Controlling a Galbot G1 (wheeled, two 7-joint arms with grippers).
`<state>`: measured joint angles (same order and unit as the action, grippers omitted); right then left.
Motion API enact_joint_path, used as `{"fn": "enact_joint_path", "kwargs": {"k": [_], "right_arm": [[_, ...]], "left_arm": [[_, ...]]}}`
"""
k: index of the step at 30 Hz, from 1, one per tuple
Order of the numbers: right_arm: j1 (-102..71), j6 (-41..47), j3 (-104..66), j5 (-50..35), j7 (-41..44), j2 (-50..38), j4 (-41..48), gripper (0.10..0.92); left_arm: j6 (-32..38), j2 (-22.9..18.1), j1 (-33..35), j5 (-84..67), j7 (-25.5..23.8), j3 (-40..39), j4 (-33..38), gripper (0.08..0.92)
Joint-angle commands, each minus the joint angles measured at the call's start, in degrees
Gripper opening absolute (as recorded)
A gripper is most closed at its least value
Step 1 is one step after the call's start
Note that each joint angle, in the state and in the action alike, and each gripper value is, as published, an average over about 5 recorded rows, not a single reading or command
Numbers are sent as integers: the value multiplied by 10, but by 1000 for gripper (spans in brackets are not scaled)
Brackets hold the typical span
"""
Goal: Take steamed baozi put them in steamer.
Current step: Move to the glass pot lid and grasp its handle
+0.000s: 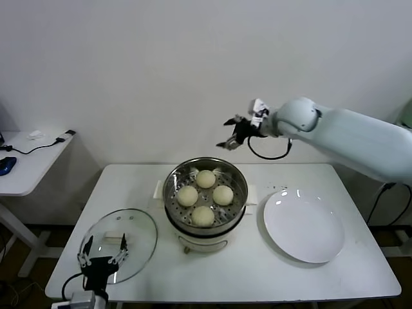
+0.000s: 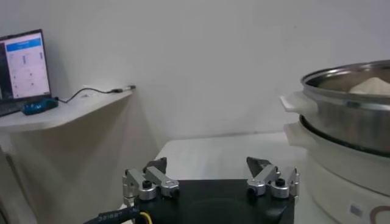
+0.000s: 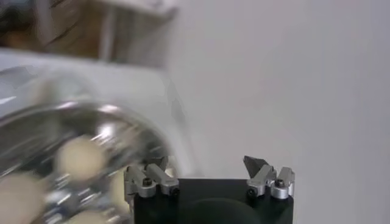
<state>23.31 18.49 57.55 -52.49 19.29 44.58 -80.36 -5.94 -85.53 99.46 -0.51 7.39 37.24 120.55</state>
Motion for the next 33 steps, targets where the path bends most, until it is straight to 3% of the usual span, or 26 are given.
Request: {"fn": "enact_joint_path", "kwargs": {"k": [1, 4, 9, 22, 28, 33], "right_arm": [[-567, -93, -593, 96, -217, -166, -106, 823], [-777, -144, -781, 162, -198, -137, -126, 823], [-990, -227, -960, 186, -174, -35, -147, 823], [-1183, -341, -995, 230, -155, 157, -177, 823], [-1207, -362, -974, 267, -166, 194, -181, 823], [-1207, -363, -954, 275, -171, 207, -177, 823]], "left_arm": [[-7, 10, -7, 8, 7, 13, 6, 823], [-4, 11, -7, 8, 19, 12, 2, 823], [-7, 9, -6, 26, 40, 5, 0, 823], [59, 27, 5, 149, 87, -7, -42, 823], [120, 38, 6, 410, 204, 11, -105, 823], [149, 87, 12, 644, 294, 14, -184, 823]]}}
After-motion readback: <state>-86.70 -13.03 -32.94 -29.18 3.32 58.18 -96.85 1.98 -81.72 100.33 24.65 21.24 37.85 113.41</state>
